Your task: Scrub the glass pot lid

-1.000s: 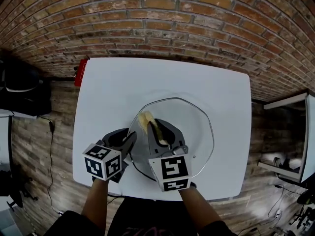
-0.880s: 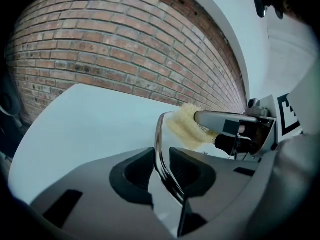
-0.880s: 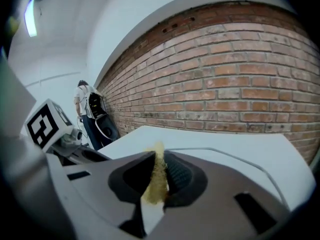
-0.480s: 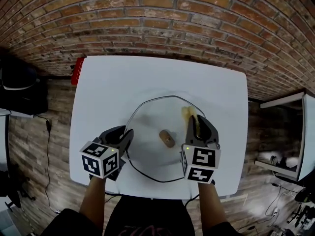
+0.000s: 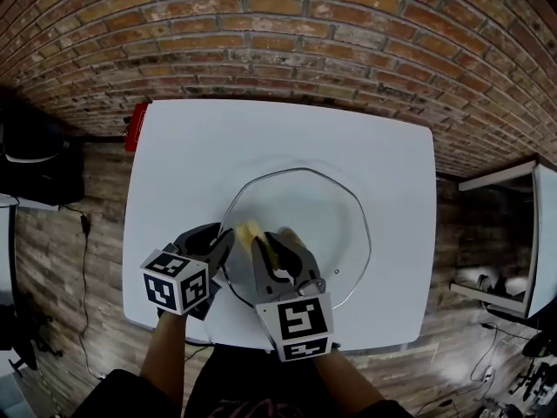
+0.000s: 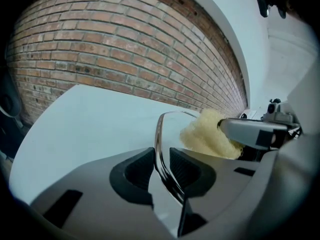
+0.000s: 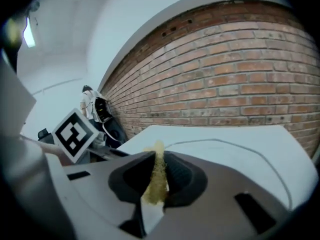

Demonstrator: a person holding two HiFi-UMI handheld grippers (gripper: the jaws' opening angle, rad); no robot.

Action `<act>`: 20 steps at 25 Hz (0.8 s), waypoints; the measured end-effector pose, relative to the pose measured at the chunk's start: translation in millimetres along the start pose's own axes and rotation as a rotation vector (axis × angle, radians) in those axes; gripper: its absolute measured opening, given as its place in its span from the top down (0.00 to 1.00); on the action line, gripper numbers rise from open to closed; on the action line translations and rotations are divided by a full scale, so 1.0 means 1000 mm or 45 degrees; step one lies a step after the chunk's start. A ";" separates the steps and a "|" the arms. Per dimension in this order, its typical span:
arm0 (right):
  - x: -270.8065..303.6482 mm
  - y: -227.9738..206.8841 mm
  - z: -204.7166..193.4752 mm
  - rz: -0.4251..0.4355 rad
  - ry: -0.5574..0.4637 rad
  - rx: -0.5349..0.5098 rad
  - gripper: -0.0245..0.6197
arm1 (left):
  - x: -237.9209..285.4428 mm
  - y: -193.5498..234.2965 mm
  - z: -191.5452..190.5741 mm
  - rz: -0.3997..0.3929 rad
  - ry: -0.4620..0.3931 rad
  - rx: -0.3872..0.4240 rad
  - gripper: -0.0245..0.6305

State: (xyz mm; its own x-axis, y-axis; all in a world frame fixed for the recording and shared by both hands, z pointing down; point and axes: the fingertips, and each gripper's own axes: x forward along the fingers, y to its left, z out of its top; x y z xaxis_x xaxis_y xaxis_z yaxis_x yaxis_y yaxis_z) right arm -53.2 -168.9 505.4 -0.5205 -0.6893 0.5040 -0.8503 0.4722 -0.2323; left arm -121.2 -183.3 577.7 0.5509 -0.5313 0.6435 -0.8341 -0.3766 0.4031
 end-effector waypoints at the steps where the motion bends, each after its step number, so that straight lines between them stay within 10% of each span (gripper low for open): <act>1: 0.003 0.008 -0.005 0.016 0.017 0.003 0.87 | 0.000 0.000 0.000 0.000 0.000 -0.001 0.81; 15: -0.048 -0.132 -0.032 -0.500 0.181 0.022 0.87 | -0.004 0.001 -0.004 0.001 -0.008 0.002 0.81; 20: -0.055 -0.113 -0.019 -0.423 0.119 0.037 0.87 | -0.004 -0.001 -0.005 0.004 -0.006 0.001 0.81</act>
State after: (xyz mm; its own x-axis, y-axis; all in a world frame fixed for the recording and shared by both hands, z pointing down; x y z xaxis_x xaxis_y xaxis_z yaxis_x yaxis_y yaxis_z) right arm 73.1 -174.0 519.6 -0.2069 -0.7488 0.6296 -0.9746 0.2140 -0.0657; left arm -122.8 -177.2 578.3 0.5483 -0.5363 0.6417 -0.8359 -0.3752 0.4007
